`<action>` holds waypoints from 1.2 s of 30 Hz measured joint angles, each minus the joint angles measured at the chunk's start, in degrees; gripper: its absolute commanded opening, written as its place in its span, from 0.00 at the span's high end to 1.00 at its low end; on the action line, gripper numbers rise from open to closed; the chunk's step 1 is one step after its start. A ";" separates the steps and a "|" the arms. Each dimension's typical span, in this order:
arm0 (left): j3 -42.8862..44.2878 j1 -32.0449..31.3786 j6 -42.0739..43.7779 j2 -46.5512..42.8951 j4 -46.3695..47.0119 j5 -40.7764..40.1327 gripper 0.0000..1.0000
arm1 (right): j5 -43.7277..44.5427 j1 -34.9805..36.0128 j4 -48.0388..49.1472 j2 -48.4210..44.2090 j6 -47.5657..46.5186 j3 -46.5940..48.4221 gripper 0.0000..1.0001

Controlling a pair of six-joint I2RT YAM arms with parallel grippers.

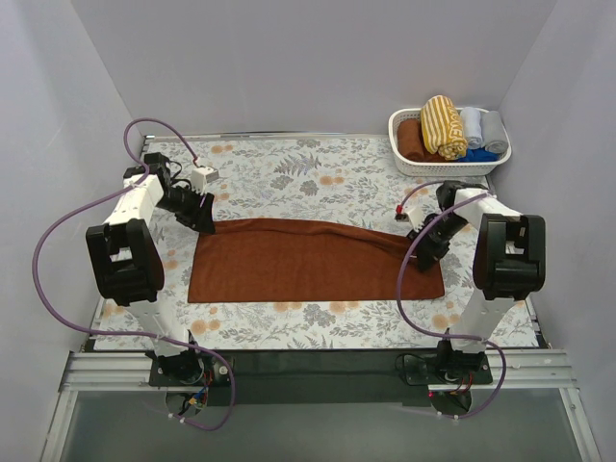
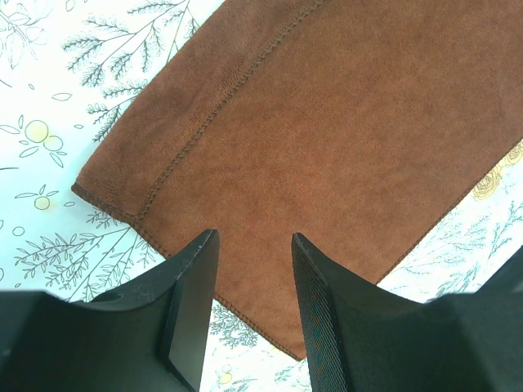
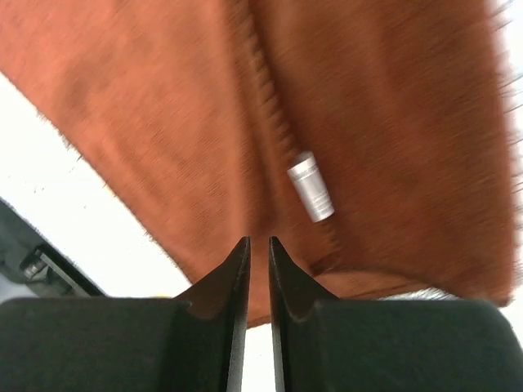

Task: Roll the towels
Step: Flatten the towel

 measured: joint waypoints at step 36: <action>0.87 0.00 -0.59 0.92 -0.20 0.13 0.60 | 3.26 0.24 1.40 4.96 8.79 6.51 0.84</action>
